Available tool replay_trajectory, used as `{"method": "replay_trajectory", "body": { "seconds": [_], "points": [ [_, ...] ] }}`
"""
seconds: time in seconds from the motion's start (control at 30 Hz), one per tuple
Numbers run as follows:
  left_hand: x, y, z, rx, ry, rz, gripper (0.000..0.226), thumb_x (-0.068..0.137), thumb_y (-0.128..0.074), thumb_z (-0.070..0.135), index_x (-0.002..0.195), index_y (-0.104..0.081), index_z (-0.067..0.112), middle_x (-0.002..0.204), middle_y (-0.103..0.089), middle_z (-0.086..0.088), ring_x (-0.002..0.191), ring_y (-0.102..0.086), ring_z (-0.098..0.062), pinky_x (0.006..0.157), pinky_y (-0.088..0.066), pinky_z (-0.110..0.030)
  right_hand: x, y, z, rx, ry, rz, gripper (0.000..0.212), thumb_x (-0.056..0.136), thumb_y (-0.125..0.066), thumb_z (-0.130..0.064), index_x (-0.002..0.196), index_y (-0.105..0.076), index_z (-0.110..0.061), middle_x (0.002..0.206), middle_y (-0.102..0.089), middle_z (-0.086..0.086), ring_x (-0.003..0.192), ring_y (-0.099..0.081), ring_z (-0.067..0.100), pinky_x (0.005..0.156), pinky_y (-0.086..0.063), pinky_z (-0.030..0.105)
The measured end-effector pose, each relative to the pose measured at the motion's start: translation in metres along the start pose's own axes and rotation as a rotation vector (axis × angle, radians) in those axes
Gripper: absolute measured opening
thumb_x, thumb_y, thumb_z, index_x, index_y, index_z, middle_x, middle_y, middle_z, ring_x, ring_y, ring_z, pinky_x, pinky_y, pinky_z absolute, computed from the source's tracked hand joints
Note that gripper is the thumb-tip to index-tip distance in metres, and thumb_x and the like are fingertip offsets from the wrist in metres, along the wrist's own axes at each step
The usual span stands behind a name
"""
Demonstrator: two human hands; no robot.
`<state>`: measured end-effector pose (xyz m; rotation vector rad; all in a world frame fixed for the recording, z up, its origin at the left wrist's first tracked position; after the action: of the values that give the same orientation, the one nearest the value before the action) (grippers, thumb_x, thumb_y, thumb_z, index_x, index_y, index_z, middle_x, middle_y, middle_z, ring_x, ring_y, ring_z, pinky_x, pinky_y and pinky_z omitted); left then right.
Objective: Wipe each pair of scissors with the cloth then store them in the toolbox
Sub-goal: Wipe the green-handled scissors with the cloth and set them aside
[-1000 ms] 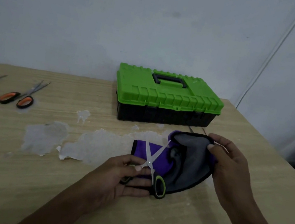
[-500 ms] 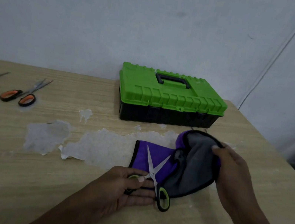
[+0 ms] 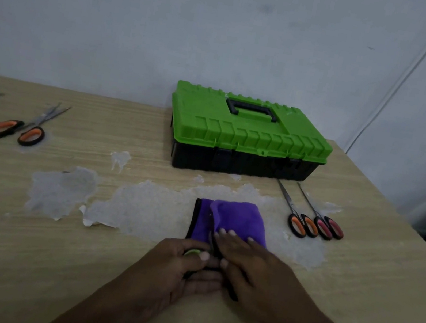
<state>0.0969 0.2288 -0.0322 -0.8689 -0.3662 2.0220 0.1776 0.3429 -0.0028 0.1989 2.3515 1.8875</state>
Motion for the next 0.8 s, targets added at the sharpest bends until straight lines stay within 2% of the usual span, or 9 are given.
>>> {"method": "replay_trajectory", "body": {
  "seconds": [0.17,0.33,0.47,0.53,0.6,0.63,0.7,0.77,0.8],
  "points": [
    [-0.002,-0.004,0.002,0.023,-0.026,0.057,0.017,0.098,-0.049,-0.003,0.107,-0.063,-0.005,0.094,-0.076,-0.022,0.086,-0.076,-0.033,0.075,-0.063,-0.037,0.020,0.008,0.025,-0.235,-0.081,0.004,0.063,0.094,-0.001,-0.042,0.151,-0.019,-0.022,0.157,-0.025,-0.003,0.144,-0.017,0.005,0.112,-0.003,0.019],
    [-0.001,-0.002,-0.001,0.034,-0.041,0.070,0.021,0.099,-0.047,-0.003,0.113,-0.061,-0.010,0.100,-0.073,-0.027,0.090,-0.075,-0.035,0.076,-0.063,-0.038,-0.001,0.006,-0.009,-0.009,-0.015,-0.092,0.048,0.104,-0.024,-0.031,0.151,-0.015,-0.028,0.157,-0.018,-0.014,0.143,-0.009,-0.003,0.113,0.001,0.015],
    [0.000,-0.001,0.000,0.089,-0.052,0.080,0.018,0.098,-0.050,-0.001,0.110,-0.063,-0.005,0.098,-0.075,-0.022,0.091,-0.075,-0.034,0.078,-0.063,-0.038,0.013,0.007,0.018,-0.206,-0.082,-0.046,0.049,0.103,-0.026,-0.030,0.151,-0.016,-0.025,0.157,-0.022,-0.006,0.145,-0.016,0.006,0.116,-0.010,0.025],
    [-0.001,-0.002,0.001,0.105,-0.055,0.074,0.018,0.098,-0.051,0.000,0.111,-0.063,-0.003,0.098,-0.076,-0.020,0.091,-0.075,-0.033,0.078,-0.063,-0.038,0.027,0.009,0.026,-0.190,-0.150,-0.080,0.047,0.103,-0.028,-0.026,0.150,-0.021,-0.023,0.156,-0.028,0.000,0.143,-0.023,0.012,0.116,-0.020,0.029],
    [-0.001,0.000,0.000,0.108,-0.051,0.083,0.019,0.098,-0.052,0.001,0.113,-0.063,-0.003,0.100,-0.076,-0.020,0.092,-0.075,-0.033,0.078,-0.063,-0.038,0.035,0.017,0.030,-0.052,-0.295,-0.068,0.042,0.104,-0.029,-0.023,0.146,-0.032,-0.022,0.139,-0.050,0.008,0.126,-0.049,0.019,0.101,-0.040,0.030],
    [0.000,0.001,0.000,0.108,-0.051,0.090,0.019,0.098,-0.052,0.001,0.113,-0.063,-0.003,0.100,-0.076,-0.020,0.091,-0.075,-0.034,0.077,-0.063,-0.038,0.036,0.024,0.032,0.015,-0.351,0.003,0.039,0.104,-0.029,-0.023,0.142,-0.038,-0.020,0.120,-0.061,0.011,0.105,-0.060,0.020,0.085,-0.048,0.026],
    [0.001,0.002,0.000,0.106,-0.049,0.099,0.018,0.098,-0.053,0.001,0.111,-0.063,-0.004,0.098,-0.076,-0.020,0.089,-0.075,-0.034,0.076,-0.063,-0.039,0.031,0.039,0.030,0.168,-0.371,0.166,0.035,0.104,-0.030,-0.025,0.133,-0.049,-0.017,0.088,-0.063,0.005,0.070,-0.058,0.009,0.056,-0.040,0.012],
    [0.003,0.002,0.000,0.124,-0.046,0.098,0.018,0.098,-0.053,0.001,0.110,-0.064,-0.004,0.097,-0.076,-0.020,0.089,-0.075,-0.034,0.077,-0.062,-0.041,0.022,0.044,0.010,0.224,-0.266,0.131,0.034,0.104,-0.031,-0.028,0.131,-0.050,-0.023,0.089,-0.064,0.000,0.069,-0.057,0.003,0.056,-0.039,0.009],
    [0.004,0.002,0.000,0.136,-0.043,0.088,0.018,0.098,-0.052,0.001,0.109,-0.065,-0.005,0.098,-0.076,-0.020,0.090,-0.075,-0.034,0.079,-0.062,-0.043,0.017,0.037,-0.005,0.213,-0.193,0.044,0.036,0.104,-0.030,-0.030,0.135,-0.046,-0.026,0.105,-0.066,-0.001,0.084,-0.061,0.003,0.069,-0.042,0.007]
  ]
}}
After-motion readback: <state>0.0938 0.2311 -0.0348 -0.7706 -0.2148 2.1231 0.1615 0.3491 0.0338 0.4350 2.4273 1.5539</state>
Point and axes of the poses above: each hand's wrist, its own x-axis towards the middle knuckle, its own y-axis out of the back of the hand, z = x × y, the point moved 5 cm from there along x, towards the middle knuckle
